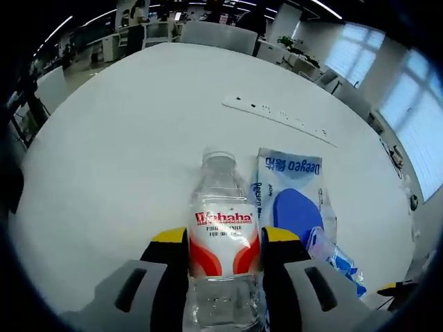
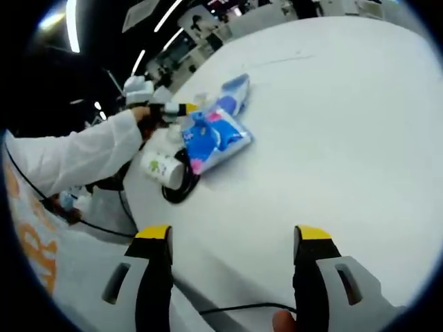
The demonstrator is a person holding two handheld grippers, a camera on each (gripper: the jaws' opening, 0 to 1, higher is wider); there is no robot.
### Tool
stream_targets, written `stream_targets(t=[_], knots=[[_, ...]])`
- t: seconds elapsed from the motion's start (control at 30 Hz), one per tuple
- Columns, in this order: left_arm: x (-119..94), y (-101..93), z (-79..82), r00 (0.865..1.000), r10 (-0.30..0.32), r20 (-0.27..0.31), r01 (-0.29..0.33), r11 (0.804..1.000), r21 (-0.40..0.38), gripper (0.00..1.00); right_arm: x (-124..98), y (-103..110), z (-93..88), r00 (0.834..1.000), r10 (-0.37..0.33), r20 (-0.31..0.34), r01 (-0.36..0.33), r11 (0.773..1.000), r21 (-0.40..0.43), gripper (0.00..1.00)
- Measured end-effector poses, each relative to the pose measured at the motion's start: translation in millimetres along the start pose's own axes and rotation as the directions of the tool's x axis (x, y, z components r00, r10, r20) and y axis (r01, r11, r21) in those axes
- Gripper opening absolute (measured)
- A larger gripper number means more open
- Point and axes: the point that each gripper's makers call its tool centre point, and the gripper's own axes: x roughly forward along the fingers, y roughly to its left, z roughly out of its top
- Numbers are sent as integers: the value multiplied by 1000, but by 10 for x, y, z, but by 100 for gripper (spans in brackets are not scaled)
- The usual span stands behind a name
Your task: Arrange the tabletop items into an orderly group along one side of the table until the central work area is clear of visible clutter.
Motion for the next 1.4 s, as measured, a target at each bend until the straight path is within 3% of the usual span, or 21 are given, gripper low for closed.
stream_targets(t=[0.13, 0.2, 0.4, 0.47, 0.57, 0.77, 0.9, 1.03, 1.2, 1.3, 1.4], knots=[[-179, 1, 59, 999, -14, 48, 15, 1000, -1, 39, -32, -4, 19, 1000, -6, 31, 6, 1000, 11, 69], [-292, 11, 196, 993, -20, 114, 21, 1000, -13, 39, -36, 16, 14, 999, -7, 38, 7, 1000, 9, 69], [-672, -3, 450, 974, -51, 221, 54, 998, -8, 38, -20, 152, 62, 996, 39, 84, -43, 998, 37, 69], [-844, -62, 533, 958, -84, 276, 90, 996, -9, 38, -29, 186, 120, 994, 46, 102, -50, 998, 34, 69], [-1017, -100, 572, 946, -93, 310, 97, 995, 4, 38, -38, 216, 196, 992, 42, 121, -43, 999, 11, 69], [-1455, -304, 629, 900, -155, 408, 168, 986, 6, 39, -60, 371, 299, 989, 61, 135, -56, 998, -43, 69], [-1708, -509, 622, 872, -202, 447, 197, 979, 58, 39, -59, 585, 402, 986, 99, 135, -84, 990, -115, 69], [-1974, -712, 626, 836, -250, 489, 235, 968, 92, 39, -42, 906, 647, 978, 154, 143, -121, 968, -220, 69], [-2168, -864, 621, 815, -280, 507, 250, 960, 128, 39, -48, 1440, 1161, 944, 256, 208, -178, 926, -333, 69], [-2244, -947, 597, 806, -305, 507, 270, 952, 144, 39, -14, 1685, 1284, 934, 293, 205, -195, 898, -395, 68], [-2316, -1052, 560, 795, -331, 508, 290, 943, 161, 39, 49, 1835, 1295, 934, 307, 182, -209, 884, -419, 66]])
